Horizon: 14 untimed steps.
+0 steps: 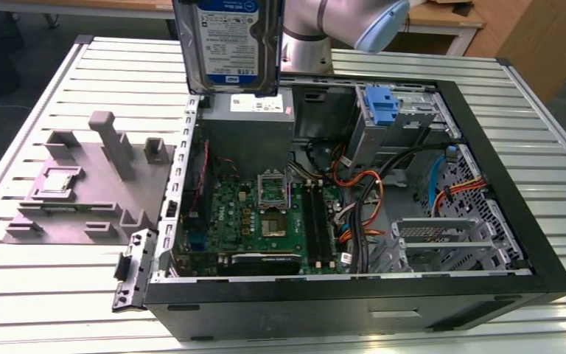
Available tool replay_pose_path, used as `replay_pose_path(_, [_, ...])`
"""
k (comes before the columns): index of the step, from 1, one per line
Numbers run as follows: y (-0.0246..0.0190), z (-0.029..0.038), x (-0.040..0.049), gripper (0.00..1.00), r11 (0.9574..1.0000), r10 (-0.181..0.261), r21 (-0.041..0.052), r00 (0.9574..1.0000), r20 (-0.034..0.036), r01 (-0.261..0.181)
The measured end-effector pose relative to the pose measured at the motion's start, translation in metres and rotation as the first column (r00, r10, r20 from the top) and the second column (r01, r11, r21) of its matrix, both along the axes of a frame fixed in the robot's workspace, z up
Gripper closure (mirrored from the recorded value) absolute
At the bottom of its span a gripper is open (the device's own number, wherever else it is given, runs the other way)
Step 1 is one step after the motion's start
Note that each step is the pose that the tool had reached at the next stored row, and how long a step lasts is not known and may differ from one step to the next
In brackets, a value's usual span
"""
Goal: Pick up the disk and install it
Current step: 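Pick up the disk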
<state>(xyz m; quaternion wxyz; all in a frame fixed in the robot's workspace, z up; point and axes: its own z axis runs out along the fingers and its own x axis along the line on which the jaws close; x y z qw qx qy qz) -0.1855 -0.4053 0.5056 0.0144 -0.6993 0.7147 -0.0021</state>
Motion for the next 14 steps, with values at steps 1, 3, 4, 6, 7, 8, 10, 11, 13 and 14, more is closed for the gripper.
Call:
replay_pose_path(1, [-0.0020,-0.0003,0.0013,0.63,1.0000,0.000,-0.0001,1.0000,0.0000,0.000])
replay_pose_path(3, [-0.0051,-0.0012,0.0055,0.63,1.0000,0.000,0.0001,1.0000,0.0002,0.000])
replay_pose_path(4, [-0.0059,-0.0016,0.0093,0.63,1.0000,0.000,0.0000,1.0000,0.0000,0.000])
replay_pose_path(6, [-0.0067,-0.0024,0.0185,0.63,1.0000,0.000,0.0000,1.0000,0.0000,0.000])
replay_pose_path(7, [-0.0067,-0.0027,0.0230,0.63,1.0000,0.000,0.0000,1.0000,0.0000,0.000])
replay_pose_path(8, [-0.0068,-0.0029,0.0275,0.63,1.0000,0.000,-0.0001,1.0000,-0.0001,0.000])
replay_pose_path(10, [-0.0068,-0.0036,0.0364,0.63,1.0000,0.000,0.0000,1.0000,0.0000,0.000])
replay_pose_path(11, [-0.0068,-0.0039,0.0410,0.63,1.0000,0.000,0.0000,1.0000,0.0000,0.000])
replay_pose_path(13, [-0.0070,-0.0044,0.0490,0.63,1.0000,0.000,-0.0001,1.0000,-0.0001,0.000])
replay_pose_path(14, [-0.0076,-0.0047,0.0513,0.63,1.0000,0.000,0.0000,1.0000,0.0000,0.000])
